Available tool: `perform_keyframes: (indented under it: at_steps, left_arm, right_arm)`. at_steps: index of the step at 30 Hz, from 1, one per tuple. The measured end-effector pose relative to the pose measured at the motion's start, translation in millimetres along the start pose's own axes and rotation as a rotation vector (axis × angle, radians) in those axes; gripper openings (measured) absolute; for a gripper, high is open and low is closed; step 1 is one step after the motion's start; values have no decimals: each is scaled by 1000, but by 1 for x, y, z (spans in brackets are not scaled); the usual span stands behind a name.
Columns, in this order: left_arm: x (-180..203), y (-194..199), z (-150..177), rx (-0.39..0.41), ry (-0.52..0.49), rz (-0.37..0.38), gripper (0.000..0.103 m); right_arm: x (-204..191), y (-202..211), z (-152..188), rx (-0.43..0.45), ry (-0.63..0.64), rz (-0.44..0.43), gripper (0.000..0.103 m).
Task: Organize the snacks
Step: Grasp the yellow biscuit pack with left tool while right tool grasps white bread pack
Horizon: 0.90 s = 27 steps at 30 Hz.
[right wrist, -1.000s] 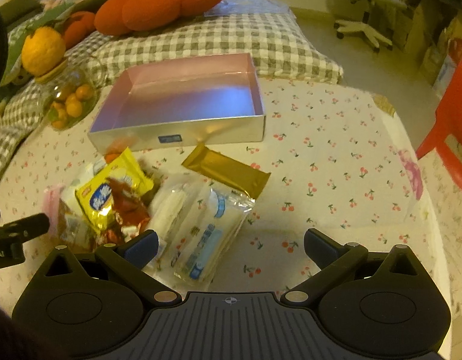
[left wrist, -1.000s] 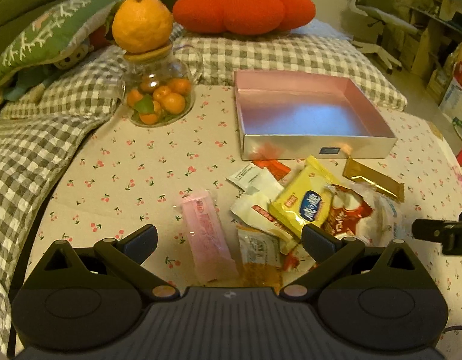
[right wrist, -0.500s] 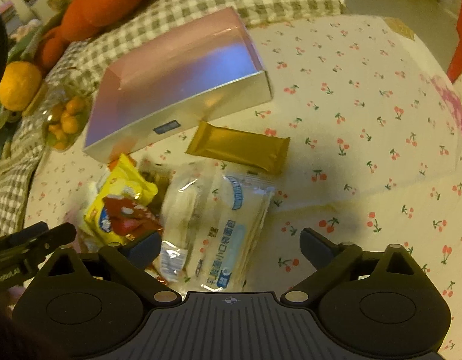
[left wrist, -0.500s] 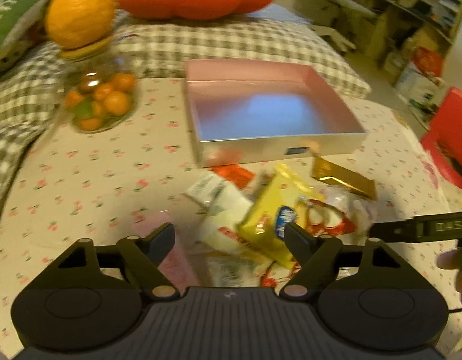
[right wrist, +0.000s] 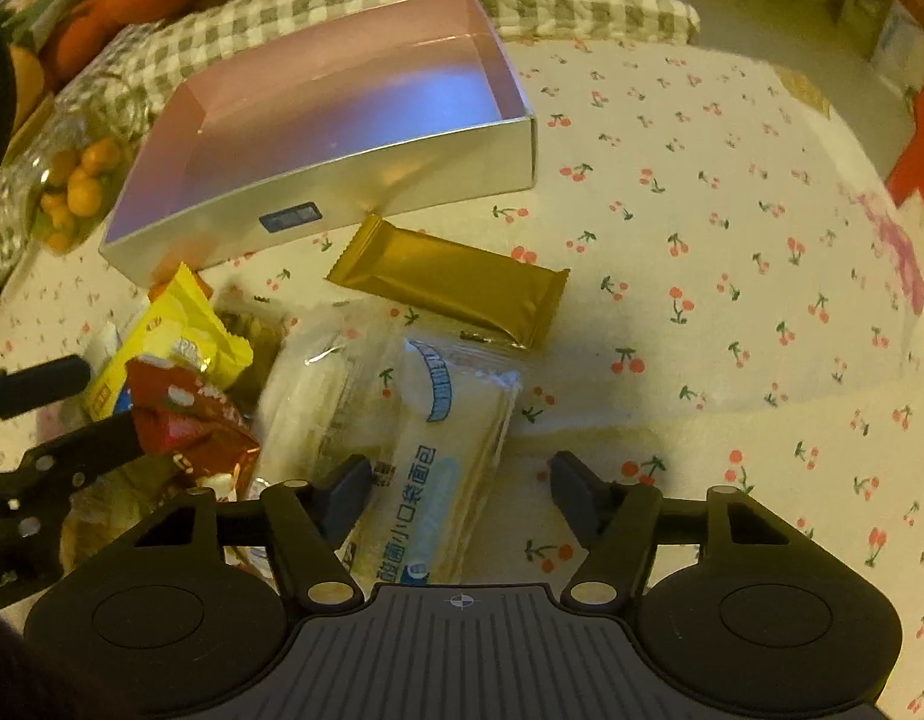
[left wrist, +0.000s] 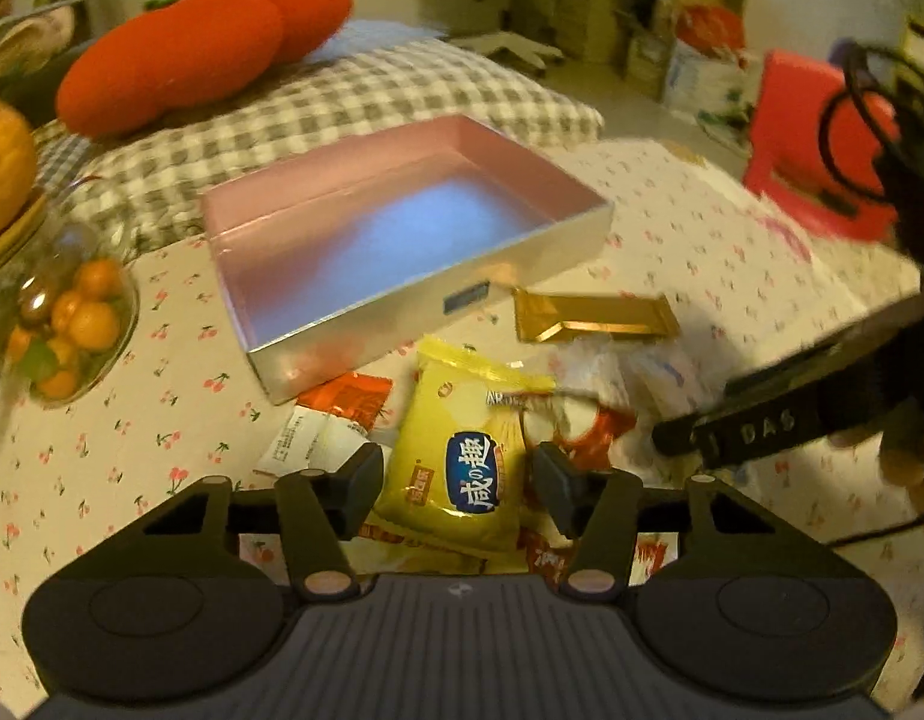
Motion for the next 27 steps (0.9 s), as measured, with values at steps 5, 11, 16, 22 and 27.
perform_keyframes:
  at_steps: [5,11,16,22,27]
  left_arm:
    - [6,-11,6,-62,-107,-19,52]
    - [12,-16,5,-55,-157,-66,53]
    - [12,-23,2,-49,-149,-103,55]
    - [9,-23,1,-39,-117,-118,55]
    - [4,-21,1,-30,-57,-82,54]
  right_arm:
    - [6,0,-1,9,26,35,61]
    - [9,0,-1,24,39,51,62]
    - [6,0,4,37,65,66,66]
    - [6,-1,13,32,101,63,89]
    - [6,0,14,31,112,54,88]
Point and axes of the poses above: each gripper's, at about its wrist camera, not at the fingertips, and y roughly against the way its jaws point, x to its right, z to its underside, the point moved 3 cm from there along -y, roughly the way its jaws point, and after that the axes turned 9 degrees about -y, right-handed, at the moved point
